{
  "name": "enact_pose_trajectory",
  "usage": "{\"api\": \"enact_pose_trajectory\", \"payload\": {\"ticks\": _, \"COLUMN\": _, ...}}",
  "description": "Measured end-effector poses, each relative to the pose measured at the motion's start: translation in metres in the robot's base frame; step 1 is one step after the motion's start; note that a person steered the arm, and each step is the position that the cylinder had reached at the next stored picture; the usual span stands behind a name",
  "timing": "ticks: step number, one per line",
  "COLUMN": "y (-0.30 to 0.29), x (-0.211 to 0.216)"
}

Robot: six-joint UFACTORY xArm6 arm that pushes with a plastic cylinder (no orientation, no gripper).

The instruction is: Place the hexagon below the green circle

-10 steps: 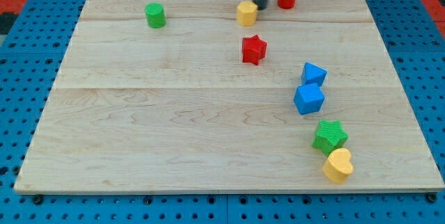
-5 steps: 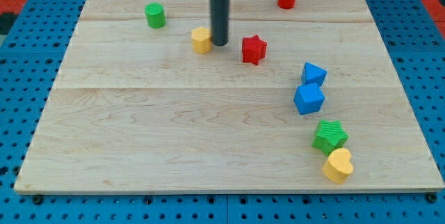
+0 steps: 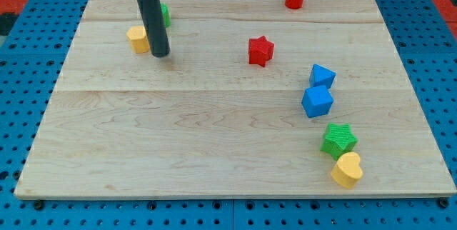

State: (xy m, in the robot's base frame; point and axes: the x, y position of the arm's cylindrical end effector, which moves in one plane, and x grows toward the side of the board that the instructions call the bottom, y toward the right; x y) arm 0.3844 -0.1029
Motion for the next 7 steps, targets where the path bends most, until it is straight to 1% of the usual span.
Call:
{"api": "enact_pose_trajectory", "payload": {"ticks": 1, "y": -0.002, "x": 0.036}}
{"api": "enact_pose_trajectory", "payload": {"ticks": 2, "y": -0.002, "x": 0.036}}
{"api": "enact_pose_trajectory", "payload": {"ticks": 3, "y": -0.013, "x": 0.019}}
{"api": "enact_pose_trajectory", "payload": {"ticks": 4, "y": -0.037, "x": -0.006}}
{"api": "enact_pose_trajectory", "payload": {"ticks": 5, "y": -0.082, "x": -0.042}}
{"api": "enact_pose_trajectory", "payload": {"ticks": 6, "y": -0.035, "x": -0.061}}
{"api": "enact_pose_trajectory", "payload": {"ticks": 7, "y": -0.090, "x": -0.044}}
